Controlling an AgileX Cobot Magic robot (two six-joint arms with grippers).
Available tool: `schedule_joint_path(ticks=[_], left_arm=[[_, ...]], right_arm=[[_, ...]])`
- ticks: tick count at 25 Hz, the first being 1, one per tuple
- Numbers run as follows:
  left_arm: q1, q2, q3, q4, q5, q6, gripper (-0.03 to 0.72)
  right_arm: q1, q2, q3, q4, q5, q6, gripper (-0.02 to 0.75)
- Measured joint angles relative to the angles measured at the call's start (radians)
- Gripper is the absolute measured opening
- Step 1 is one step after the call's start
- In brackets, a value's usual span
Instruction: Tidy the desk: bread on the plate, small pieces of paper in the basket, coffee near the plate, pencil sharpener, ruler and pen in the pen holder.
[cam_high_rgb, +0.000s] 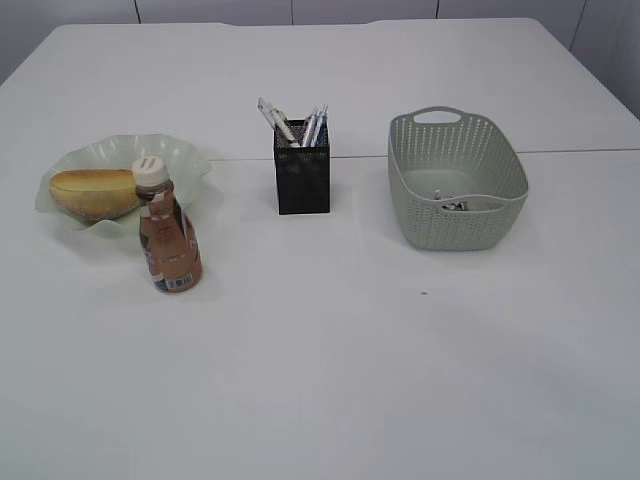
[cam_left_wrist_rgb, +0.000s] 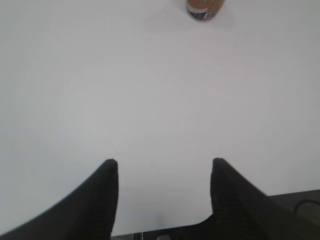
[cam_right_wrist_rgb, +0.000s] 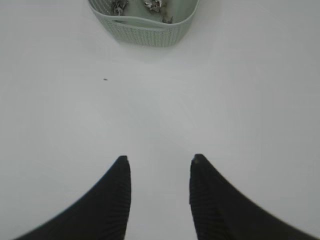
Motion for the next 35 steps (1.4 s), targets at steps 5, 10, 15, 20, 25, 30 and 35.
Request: schedule_joint_path(ticks=[5, 10, 15, 20, 25, 30, 35], left_arm=[[0.000, -0.102, 0.000, -0.007, 0.046, 0.000, 0.424], [0.000, -0.267, 0.000, -0.009, 0.078, 0.000, 0.424], [0.000, -0.454, 0.000, -0.009, 0.084, 0.000, 0.424], [0.000, -0.568, 0.000, 0.013, 0.088, 0.000, 0.424], [0.000, -0.607, -0.002, 0.066, 0.097, 0.000, 0.424], [0.000, -0.607, 0.002, 0.105, 0.099, -0.027, 0.423], [0.000, -0.607, 0.060, 0.166, 0.099, -0.064, 0.423]], right_arm=[[0.000, -0.231, 0.063, 0.000, 0.031, 0.000, 0.291], [0.000, -0.443, 0.081, -0.002, 0.142, 0.000, 0.291], [0.000, -0.623, 0.086, -0.006, 0.229, 0.000, 0.290], [0.000, -0.761, 0.140, -0.045, 0.241, 0.000, 0.275], [0.000, -0.911, 0.238, -0.051, 0.245, 0.000, 0.265], [0.000, -1.034, 0.346, -0.054, 0.245, 0.000, 0.262], [0.000, -1.112, 0.434, -0.054, 0.248, 0.000, 0.261]])
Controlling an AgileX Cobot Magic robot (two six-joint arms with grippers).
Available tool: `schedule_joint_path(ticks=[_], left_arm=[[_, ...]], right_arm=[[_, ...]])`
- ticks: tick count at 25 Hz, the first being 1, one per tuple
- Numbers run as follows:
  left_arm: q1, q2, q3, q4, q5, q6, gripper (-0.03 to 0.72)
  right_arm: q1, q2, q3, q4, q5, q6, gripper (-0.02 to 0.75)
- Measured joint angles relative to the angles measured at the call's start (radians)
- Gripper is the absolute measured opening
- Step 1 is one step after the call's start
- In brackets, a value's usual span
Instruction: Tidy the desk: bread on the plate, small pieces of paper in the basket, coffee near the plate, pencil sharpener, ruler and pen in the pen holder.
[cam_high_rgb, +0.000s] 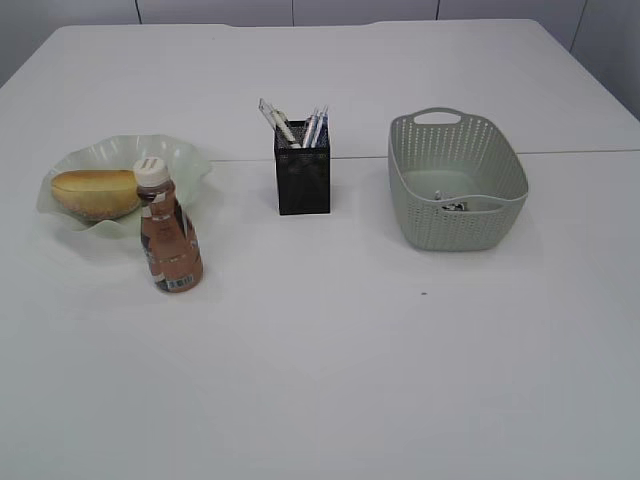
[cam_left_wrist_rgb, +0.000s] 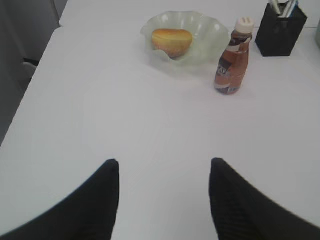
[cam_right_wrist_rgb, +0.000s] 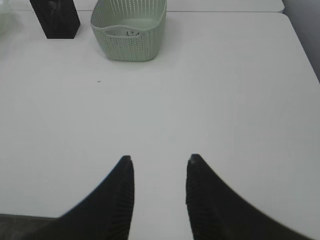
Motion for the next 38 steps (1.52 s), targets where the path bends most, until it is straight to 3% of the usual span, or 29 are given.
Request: schedule_joint_path(ticks=[13, 23, 38], left_arm=[[0.000, 0.000, 0.146, -0.038, -0.065, -0.008, 0.423], [0.000, 0.000, 0.186, -0.040, -0.170, -0.008, 0.423], [0.000, 0.000, 0.188, -0.042, -0.176, -0.008, 0.423]], right_arm=[[0.000, -0.003, 0.107, -0.002, -0.032, 0.000, 0.281], [0.000, -0.003, 0.140, -0.020, -0.110, 0.000, 0.281], [-0.018, -0.003, 0.142, -0.024, -0.114, 0.000, 0.281]])
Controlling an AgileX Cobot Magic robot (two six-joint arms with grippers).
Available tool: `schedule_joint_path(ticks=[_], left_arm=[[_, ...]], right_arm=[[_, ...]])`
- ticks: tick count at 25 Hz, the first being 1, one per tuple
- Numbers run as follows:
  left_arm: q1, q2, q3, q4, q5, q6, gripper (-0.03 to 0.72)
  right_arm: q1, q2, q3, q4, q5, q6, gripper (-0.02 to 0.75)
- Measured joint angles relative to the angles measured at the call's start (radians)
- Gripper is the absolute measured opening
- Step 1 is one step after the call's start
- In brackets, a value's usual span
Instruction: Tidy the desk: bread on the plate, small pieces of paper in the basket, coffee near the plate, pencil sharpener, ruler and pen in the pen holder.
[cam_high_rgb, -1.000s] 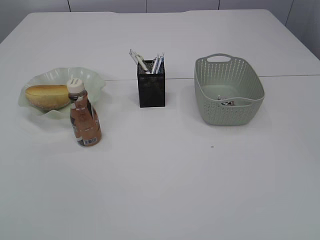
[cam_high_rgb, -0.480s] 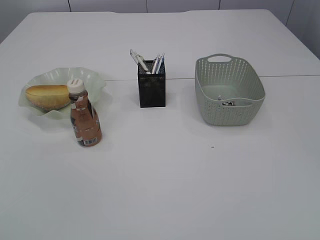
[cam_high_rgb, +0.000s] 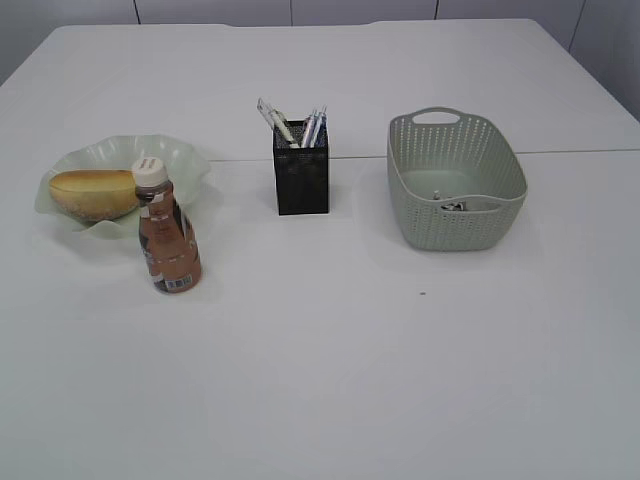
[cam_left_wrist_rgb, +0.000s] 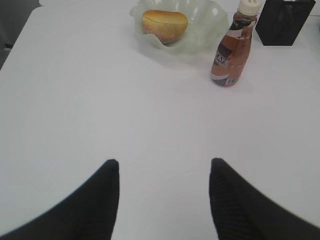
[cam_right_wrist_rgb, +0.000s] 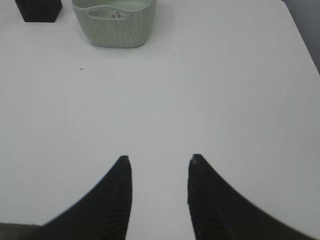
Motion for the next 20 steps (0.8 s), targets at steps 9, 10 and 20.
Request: schedule_joint_path(ticks=[9, 10, 20], left_arm=[[0.000, 0.000, 0.000, 0.000, 0.000, 0.000, 0.414], [0.000, 0.000, 0.000, 0.000, 0.000, 0.000, 0.414], [0.000, 0.000, 0.000, 0.000, 0.000, 0.000, 0.400]], right_arm=[[-0.115, 0.000, 0.000, -0.002, 0.000, 0.000, 0.281], [-0.123, 0.000, 0.000, -0.002, -0.001, 0.000, 0.281], [-0.136, 0.000, 0.000, -0.002, -0.001, 0.000, 0.281]])
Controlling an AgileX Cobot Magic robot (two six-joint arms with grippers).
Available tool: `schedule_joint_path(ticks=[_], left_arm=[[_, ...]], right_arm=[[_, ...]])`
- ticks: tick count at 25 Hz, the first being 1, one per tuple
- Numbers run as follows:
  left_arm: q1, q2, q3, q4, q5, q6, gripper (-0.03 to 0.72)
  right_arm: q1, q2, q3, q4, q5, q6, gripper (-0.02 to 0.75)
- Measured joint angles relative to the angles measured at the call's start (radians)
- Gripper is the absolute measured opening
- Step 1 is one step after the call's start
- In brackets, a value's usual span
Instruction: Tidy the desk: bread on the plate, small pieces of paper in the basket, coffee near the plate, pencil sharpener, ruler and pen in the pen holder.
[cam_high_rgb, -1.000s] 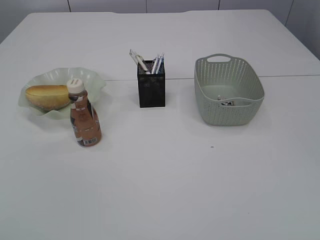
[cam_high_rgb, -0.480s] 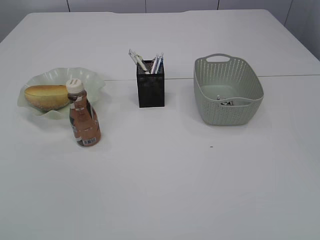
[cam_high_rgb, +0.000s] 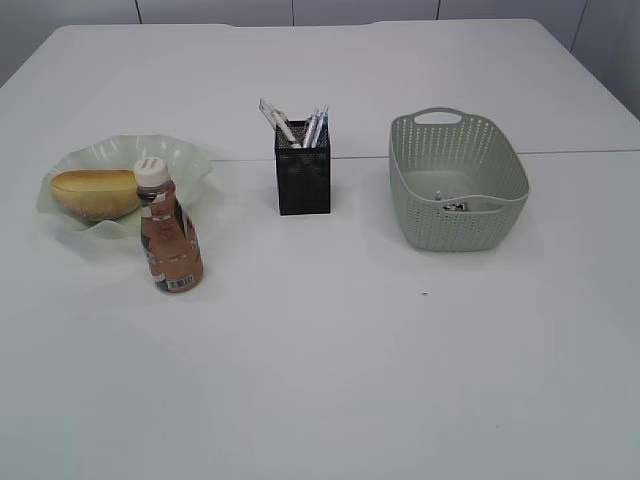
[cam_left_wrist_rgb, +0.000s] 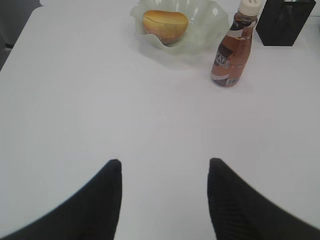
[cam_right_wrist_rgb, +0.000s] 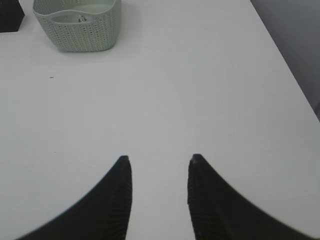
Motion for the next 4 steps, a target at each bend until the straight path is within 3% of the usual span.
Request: schedule_joint_path(ticks=[4], left_arm=[[0.000, 0.000, 0.000, 0.000, 0.000, 0.000, 0.385]], right_arm=[[0.000, 0.000, 0.000, 0.000, 0.000, 0.000, 0.281]])
